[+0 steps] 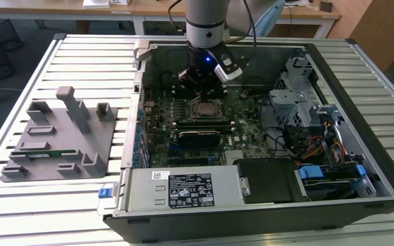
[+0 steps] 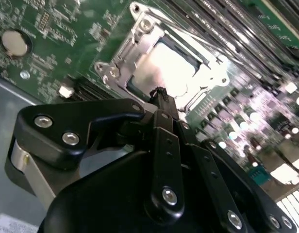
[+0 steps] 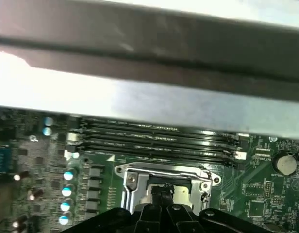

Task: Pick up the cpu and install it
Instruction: 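Install the first cpu locking lever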

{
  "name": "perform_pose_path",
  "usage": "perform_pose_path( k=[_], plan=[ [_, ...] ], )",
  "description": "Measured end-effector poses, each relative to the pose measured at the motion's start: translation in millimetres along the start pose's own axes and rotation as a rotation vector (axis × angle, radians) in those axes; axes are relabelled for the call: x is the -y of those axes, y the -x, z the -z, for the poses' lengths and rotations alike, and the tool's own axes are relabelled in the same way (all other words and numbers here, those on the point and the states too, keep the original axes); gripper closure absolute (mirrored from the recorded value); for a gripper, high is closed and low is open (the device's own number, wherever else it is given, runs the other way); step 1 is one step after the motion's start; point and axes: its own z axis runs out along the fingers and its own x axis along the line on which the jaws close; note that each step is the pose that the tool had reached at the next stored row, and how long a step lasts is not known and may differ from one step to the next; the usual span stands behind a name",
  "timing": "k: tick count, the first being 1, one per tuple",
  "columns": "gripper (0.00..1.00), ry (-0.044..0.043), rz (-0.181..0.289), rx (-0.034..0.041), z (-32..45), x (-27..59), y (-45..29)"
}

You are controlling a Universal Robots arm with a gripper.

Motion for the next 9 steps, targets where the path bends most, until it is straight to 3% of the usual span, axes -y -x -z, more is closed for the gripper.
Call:
perform_pose_path(
  k=[3,9],
  plan=[
    [0.89,0.0085,0.0,0.002,5.4,-0.1,-1.7],
    [0.89,0.0128,-0.001,0.0039,8.4,-5.6,-0.9]
  ],
)
